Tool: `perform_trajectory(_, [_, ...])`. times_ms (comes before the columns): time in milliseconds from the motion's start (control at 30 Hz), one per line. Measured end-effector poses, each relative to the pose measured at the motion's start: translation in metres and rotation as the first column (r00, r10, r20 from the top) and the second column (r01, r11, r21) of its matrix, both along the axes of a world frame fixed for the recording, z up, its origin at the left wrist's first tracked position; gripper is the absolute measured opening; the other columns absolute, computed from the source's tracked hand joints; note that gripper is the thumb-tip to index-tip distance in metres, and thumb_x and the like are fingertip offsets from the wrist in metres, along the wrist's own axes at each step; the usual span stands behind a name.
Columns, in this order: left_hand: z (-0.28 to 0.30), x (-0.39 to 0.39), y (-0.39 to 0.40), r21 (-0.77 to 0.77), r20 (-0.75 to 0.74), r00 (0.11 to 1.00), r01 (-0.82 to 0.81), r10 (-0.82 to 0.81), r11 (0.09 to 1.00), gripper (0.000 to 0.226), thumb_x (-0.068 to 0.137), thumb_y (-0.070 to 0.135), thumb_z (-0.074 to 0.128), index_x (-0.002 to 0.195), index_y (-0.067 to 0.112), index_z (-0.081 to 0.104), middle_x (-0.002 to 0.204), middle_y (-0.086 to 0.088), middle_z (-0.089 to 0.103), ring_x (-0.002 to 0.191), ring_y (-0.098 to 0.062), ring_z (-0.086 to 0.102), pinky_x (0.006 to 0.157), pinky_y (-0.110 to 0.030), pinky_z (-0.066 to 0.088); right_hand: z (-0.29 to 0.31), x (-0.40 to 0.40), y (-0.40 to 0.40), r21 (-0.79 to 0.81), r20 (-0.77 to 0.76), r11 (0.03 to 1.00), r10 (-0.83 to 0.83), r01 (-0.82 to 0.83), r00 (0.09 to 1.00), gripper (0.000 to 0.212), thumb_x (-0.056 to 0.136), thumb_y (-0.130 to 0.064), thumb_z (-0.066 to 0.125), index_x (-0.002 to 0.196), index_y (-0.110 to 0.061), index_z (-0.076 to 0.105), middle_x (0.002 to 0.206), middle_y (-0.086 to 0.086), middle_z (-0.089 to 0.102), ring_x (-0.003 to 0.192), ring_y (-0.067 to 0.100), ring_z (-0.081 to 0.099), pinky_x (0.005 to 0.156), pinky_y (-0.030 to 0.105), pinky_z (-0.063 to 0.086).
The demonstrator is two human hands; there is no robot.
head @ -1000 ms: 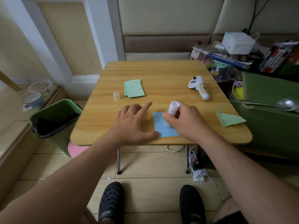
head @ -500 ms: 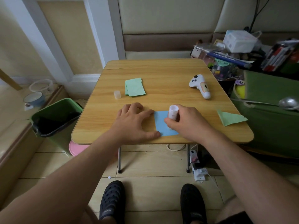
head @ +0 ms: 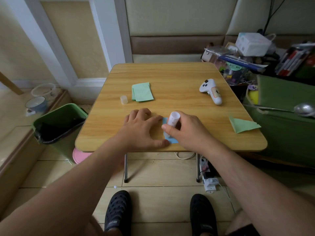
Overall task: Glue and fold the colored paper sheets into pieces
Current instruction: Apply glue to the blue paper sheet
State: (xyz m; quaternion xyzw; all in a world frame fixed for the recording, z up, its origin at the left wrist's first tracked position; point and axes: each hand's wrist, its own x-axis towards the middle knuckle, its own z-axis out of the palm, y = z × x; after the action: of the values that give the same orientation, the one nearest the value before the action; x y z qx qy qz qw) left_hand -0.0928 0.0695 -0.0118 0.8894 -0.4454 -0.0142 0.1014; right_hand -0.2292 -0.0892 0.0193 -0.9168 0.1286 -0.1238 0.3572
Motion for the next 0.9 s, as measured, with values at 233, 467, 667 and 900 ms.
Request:
perform_trajectory(233, [0.001, 0.001, 0.002, 0.023, -0.005, 1.0, 0.012, -0.012, 1.0, 0.103, 0.061, 0.102, 0.034, 0.151, 0.051, 0.033, 0.148, 0.004, 0.031, 0.14, -0.025, 0.022, 0.117, -0.046, 0.023, 0.004, 0.0, -0.004, -0.047, -0.068, 0.998, -0.034, 0.03, 0.997, 0.025, 0.093, -0.04, 0.069, 0.081, -0.025, 0.053, 0.074, -0.005, 0.062, 0.066, 0.014, 0.054, 0.06, 0.033, 0.042])
perform_trajectory(467, [0.001, 0.003, 0.003, 0.029, -0.018, 1.0, 0.025, -0.024, 0.999, 0.102, 0.063, 0.102, 0.035, 0.152, 0.052, 0.03, 0.149, 0.004, 0.03, 0.142, -0.026, 0.021, 0.118, -0.048, 0.021, 0.009, -0.014, -0.028, -0.085, -0.128, 0.989, -0.132, 0.122, 0.983, 0.026, 0.091, -0.041, 0.068, 0.084, -0.019, 0.055, 0.076, -0.004, 0.063, 0.069, 0.015, 0.057, 0.059, 0.032, 0.041])
perform_trajectory(667, [0.001, 0.003, 0.002, 0.03, -0.01, 1.0, 0.019, -0.018, 0.999, 0.104, 0.061, 0.103, 0.033, 0.152, 0.052, 0.031, 0.149, 0.004, 0.031, 0.142, -0.026, 0.022, 0.118, -0.047, 0.021, 0.01, -0.013, -0.028, -0.049, -0.055, 0.983, -0.18, 0.177, 0.982, 0.027, 0.09, -0.039, 0.068, 0.082, -0.017, 0.055, 0.075, -0.001, 0.064, 0.067, 0.017, 0.055, 0.059, 0.035, 0.044])
perform_trajectory(900, [0.0, 0.001, 0.002, 0.004, 0.007, 1.0, 0.014, -0.014, 1.0, 0.102, 0.062, 0.102, 0.037, 0.15, 0.051, 0.036, 0.147, 0.004, 0.034, 0.139, -0.026, 0.024, 0.115, -0.047, 0.026, 0.001, 0.001, 0.002, 0.013, -0.026, 1.0, 0.023, -0.023, 0.999, 0.021, 0.092, -0.044, 0.073, 0.082, -0.035, 0.057, 0.072, -0.011, 0.061, 0.062, 0.0, 0.053, 0.056, 0.02, 0.039])
